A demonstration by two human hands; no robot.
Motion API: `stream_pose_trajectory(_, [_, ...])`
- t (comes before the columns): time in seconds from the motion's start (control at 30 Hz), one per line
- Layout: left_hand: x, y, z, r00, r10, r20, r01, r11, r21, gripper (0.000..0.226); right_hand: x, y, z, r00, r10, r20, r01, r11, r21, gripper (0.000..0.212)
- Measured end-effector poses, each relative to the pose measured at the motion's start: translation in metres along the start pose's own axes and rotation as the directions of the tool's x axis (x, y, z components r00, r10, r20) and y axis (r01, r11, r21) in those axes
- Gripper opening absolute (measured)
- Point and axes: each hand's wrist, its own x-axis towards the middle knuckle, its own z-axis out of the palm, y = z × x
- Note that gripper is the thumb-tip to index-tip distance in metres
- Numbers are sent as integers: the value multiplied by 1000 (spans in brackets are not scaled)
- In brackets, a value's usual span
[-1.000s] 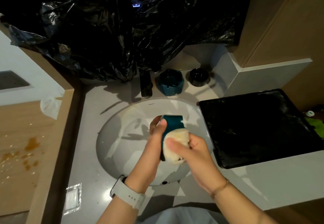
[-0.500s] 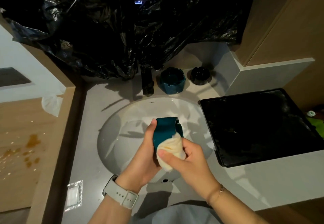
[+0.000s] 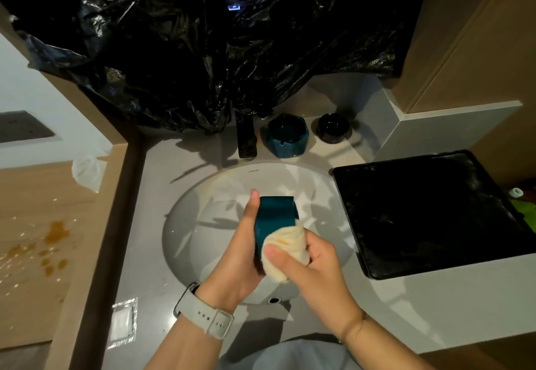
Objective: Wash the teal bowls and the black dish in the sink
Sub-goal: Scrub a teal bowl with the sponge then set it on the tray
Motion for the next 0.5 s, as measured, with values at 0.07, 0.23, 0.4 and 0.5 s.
stream_pose_trajectory(0.07, [-1, -2, 5, 994, 109, -23, -106, 988, 109, 52, 2, -5, 1, 999, 45, -12, -44, 997, 71, 14])
stream_pose_trajectory(0.23, [5, -12, 4, 919, 392, 32, -377, 853, 361, 50, 15, -20, -11, 977, 205, 54, -212, 940, 269, 26])
stream_pose_trajectory(0.4, [4, 5, 11, 978, 208, 17, -208, 962, 179, 36, 10, -9, -2, 995, 60, -80, -47, 985, 165, 32])
stream_pose_trajectory(0.5, [-1, 8, 7, 995, 77, 65, -81, 995, 59, 40, 3, -3, 0, 998, -28, -55, 29, 999, 16, 32])
